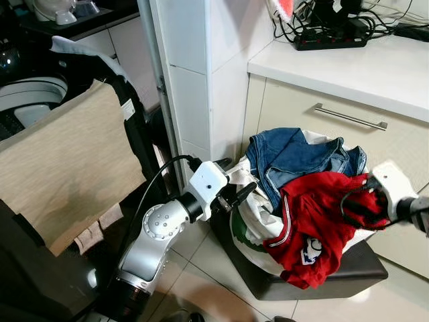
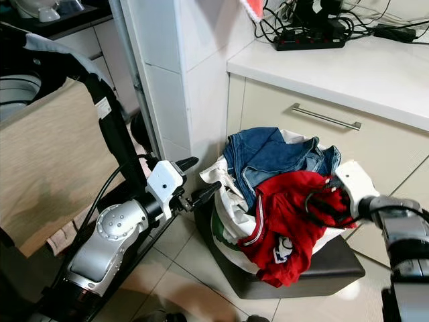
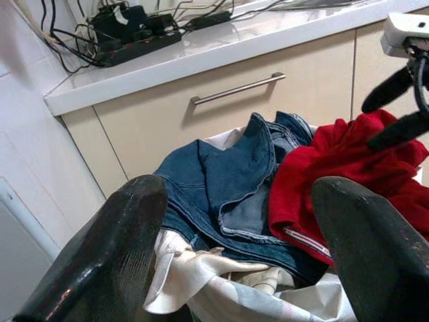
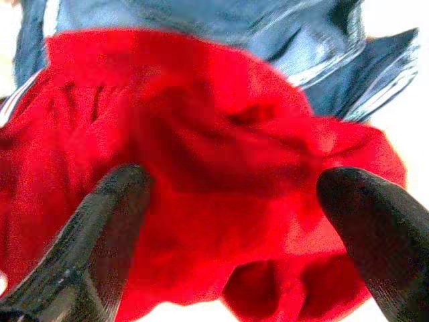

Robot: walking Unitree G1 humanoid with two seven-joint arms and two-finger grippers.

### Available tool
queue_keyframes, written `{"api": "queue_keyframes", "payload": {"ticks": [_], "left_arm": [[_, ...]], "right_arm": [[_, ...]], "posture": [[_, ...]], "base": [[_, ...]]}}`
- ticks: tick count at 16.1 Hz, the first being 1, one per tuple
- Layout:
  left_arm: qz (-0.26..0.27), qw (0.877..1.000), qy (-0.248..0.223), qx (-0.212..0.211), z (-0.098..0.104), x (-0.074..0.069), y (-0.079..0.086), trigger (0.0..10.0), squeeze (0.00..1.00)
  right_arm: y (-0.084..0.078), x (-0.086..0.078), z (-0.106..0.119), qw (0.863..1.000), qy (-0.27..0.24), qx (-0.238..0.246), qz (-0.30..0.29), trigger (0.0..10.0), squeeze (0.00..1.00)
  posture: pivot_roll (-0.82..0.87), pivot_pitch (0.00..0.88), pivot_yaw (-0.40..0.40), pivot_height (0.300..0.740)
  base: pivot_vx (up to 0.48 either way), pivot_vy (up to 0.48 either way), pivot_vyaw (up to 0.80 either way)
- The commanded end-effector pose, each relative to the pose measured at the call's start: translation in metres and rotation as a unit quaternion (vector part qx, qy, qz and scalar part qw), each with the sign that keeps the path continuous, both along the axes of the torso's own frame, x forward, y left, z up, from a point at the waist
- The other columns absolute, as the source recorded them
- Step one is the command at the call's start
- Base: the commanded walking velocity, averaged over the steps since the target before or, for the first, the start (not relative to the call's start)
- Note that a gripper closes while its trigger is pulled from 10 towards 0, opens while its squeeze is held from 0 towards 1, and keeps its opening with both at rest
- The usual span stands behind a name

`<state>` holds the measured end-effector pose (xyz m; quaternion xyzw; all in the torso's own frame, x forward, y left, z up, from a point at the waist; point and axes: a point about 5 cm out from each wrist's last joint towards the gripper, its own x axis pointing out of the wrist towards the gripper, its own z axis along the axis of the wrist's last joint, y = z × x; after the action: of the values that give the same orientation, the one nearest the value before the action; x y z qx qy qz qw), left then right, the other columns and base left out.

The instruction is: Clothes washing

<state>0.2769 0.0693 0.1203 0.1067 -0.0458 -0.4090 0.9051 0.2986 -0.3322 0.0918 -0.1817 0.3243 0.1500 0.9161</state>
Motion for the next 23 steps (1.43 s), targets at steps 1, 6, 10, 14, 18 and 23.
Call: {"api": "queue_keyframes", "payload": {"ticks": [1,6,10,14,18,23], "left_arm": [[-0.002,1.0,-0.003,0.004,0.002,0.0,0.0,10.0,0.0],[0.001,1.0,0.002,0.004,0.002,-0.001,-0.002,10.0,0.0],[0.002,1.0,0.002,0.007,0.003,-0.001,-0.002,10.0,0.0],[0.009,1.0,0.0,0.003,0.006,-0.001,-0.004,10.0,0.0],[0.016,1.0,-0.004,0.004,0.01,0.0,-0.002,10.0,0.0],[0.02,1.0,-0.005,0.007,0.013,0.0,-0.001,10.0,0.0]], "right_arm": [[-0.002,0.004,0.005,1.0,-0.012,-0.013,-0.004,10.0,1.0],[-0.005,0.001,-0.005,0.985,0.057,-0.15,0.056,10.0,0.8],[0.001,0.007,-0.009,0.983,0.041,-0.175,0.031,10.0,0.0],[0.034,0.014,-0.036,0.987,-0.016,-0.152,-0.053,10.0,0.0],[0.061,0.0,-0.069,0.988,0.014,-0.143,-0.049,10.0,0.0],[0.068,-0.015,-0.088,0.987,0.07,-0.139,-0.04,0.0,0.0]], "posture": [[-0.18,0.0,0.049,0.74],[-0.17,0.0,0.054,0.74],[-0.17,0.0,0.053,0.74],[-0.15,0.0,0.046,0.74],[-0.12,0.0,0.048,0.74],[-0.12,0.0,0.051,0.74]], "base": [[0.0,0.0,0.0],[0.0,0.0,0.0],[0.0,0.0,0.0],[0.0,0.0,0.0],[0.0,0.0,0.0],[0.0,0.0,0.0]]}}
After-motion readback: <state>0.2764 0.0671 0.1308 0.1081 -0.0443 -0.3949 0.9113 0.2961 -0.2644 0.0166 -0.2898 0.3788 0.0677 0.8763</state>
